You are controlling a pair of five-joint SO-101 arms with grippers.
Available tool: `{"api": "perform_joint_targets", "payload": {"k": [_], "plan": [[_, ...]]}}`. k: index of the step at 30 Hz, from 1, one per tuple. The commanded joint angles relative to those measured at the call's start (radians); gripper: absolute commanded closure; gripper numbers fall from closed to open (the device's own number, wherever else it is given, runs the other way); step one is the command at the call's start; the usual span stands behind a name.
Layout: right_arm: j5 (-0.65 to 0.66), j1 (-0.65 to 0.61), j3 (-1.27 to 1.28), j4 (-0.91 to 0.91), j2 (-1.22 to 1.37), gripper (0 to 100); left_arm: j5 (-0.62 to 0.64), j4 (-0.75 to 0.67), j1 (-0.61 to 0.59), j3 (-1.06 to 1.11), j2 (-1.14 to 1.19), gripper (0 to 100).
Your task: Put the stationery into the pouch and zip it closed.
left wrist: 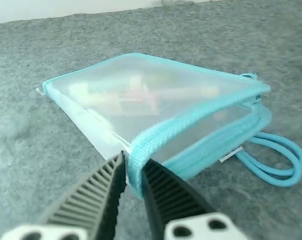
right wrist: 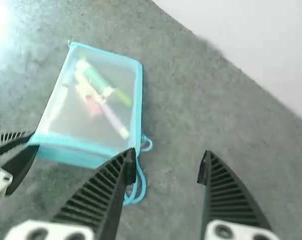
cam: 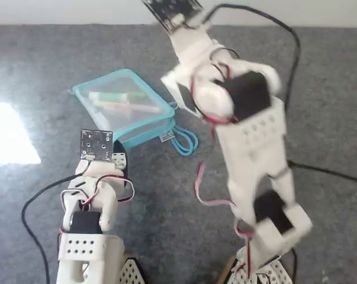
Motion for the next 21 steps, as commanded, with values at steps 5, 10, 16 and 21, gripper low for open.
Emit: {"api": "perform_joint_targets", "payload": {"k": [5,10,16,21], "plan": [[-0.005,0.143,0.749,-0.252,-0.444,78.9,0.075,0.222,0.049,-0.295,-0.005,99],[-0.002,0.209,1.384,-0.608,-0.771,78.9,0.077,0.261,0.057,-0.444,-0.003,99],[0.000,0.216,1.718,-0.788,-0.967,78.8,0.077,0.341,0.057,-0.691,0.003,99],[-0.011,0.208,1.732,-0.799,-0.969,78.6,0.086,0.393,0.020,-0.731,-0.003,99]]}}
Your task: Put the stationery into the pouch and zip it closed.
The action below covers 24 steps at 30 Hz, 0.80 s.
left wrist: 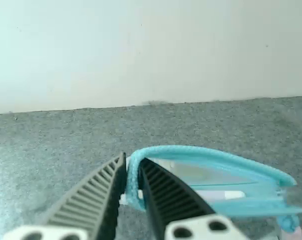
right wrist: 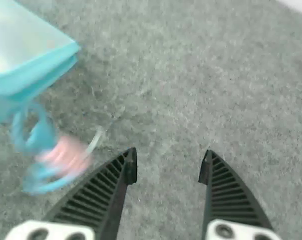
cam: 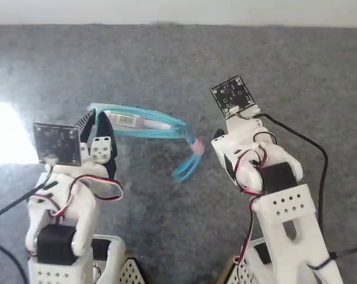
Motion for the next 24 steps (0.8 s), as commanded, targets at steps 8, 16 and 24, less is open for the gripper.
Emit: {"api": "perform_joint_targets", "payload": {"k": [8,16,24], "plan": [[-0.009,-0.018,0.078,-0.087,-0.039,78.6,0.017,-0.002,-0.083,-0.067,-0.006,99],[-0.003,-0.134,0.078,-0.088,-0.045,78.9,0.017,0.009,-0.081,-0.070,-0.006,99],[0.000,-0.182,0.130,-0.213,-0.047,78.5,0.017,0.009,-0.083,-0.076,-0.006,99]]}}
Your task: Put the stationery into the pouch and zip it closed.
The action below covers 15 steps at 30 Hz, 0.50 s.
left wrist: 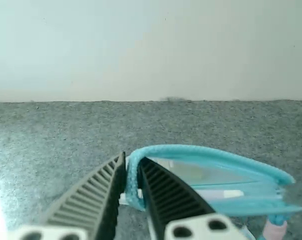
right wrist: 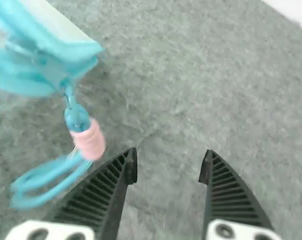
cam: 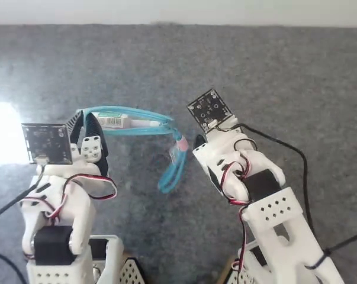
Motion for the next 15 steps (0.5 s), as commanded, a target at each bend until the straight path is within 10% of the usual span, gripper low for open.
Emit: {"api": "perform_joint_targets", "payload": {"k": [1,15], "plan": [[0.000,-0.047,-0.005,-0.035,-0.030,78.3,0.012,-0.006,-0.006,-0.074,-0.006,99],[-0.008,-0.162,0.021,-0.111,-0.019,66.7,0.012,-0.008,-0.006,-0.073,-0.006,99]]}}
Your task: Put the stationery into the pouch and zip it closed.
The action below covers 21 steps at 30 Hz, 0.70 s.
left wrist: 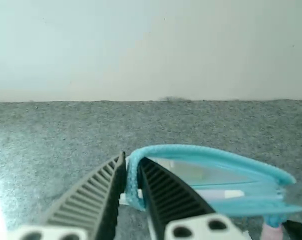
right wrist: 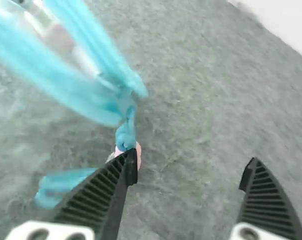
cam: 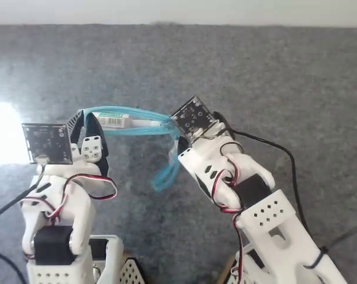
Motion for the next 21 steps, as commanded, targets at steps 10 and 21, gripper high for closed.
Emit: {"api": "perform_joint_targets", "payload": {"k": [10,21], "plan": [[-0.011,-0.088,0.106,-0.165,-0.016,66.9,0.012,-0.006,-0.006,-0.073,-0.006,99],[-0.084,-0.082,0.118,-0.372,0.166,67.0,0.012,-0.005,-0.006,-0.073,-0.006,99]]}}
